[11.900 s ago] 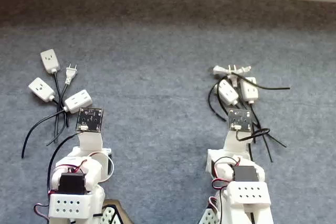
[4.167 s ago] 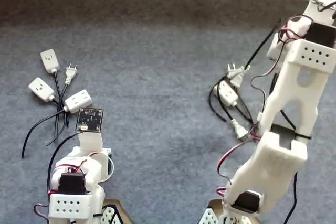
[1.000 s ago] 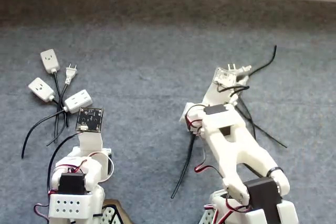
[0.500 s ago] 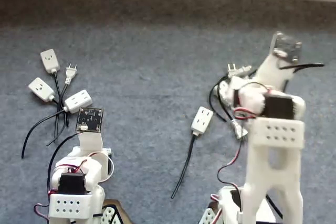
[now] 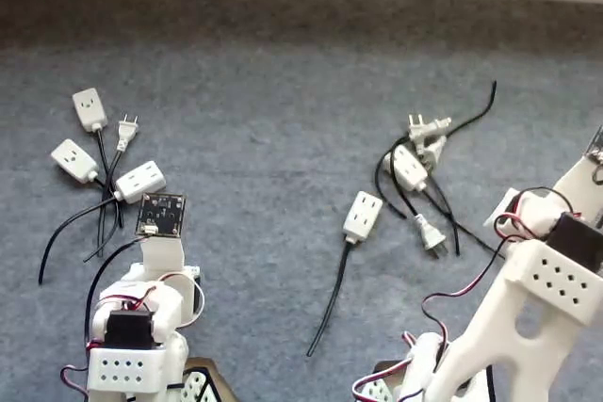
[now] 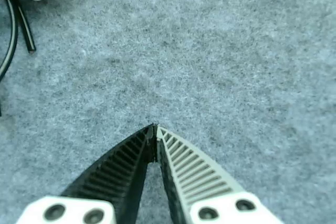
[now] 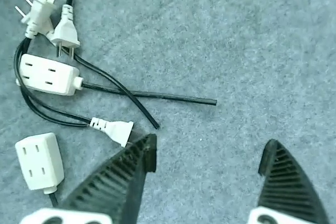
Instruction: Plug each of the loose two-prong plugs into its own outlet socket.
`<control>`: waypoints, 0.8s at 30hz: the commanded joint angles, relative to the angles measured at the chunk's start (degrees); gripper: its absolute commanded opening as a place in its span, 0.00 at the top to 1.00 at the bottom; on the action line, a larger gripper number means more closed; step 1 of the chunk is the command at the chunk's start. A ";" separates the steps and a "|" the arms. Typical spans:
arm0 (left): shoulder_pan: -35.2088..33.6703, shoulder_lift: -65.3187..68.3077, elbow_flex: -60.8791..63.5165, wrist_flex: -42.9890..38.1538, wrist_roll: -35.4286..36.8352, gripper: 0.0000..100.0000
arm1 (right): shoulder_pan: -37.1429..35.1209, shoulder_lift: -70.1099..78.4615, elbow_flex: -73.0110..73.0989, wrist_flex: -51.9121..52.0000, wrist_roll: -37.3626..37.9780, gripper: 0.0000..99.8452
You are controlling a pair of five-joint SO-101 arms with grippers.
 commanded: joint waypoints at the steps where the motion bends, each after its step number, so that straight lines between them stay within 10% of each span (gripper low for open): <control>1: 0.66 0.48 0.40 -0.18 -0.35 0.99 | 0.75 -1.27 8.75 -11.30 0.00 0.69; 6: 0.66 0.48 0.40 -0.18 -0.35 0.99 | 0.66 -1.27 13.76 -12.26 -11.16 0.69; 24: 0.66 0.48 0.40 -0.18 -0.35 0.99 | 15.52 -1.27 22.90 -20.53 -11.52 0.86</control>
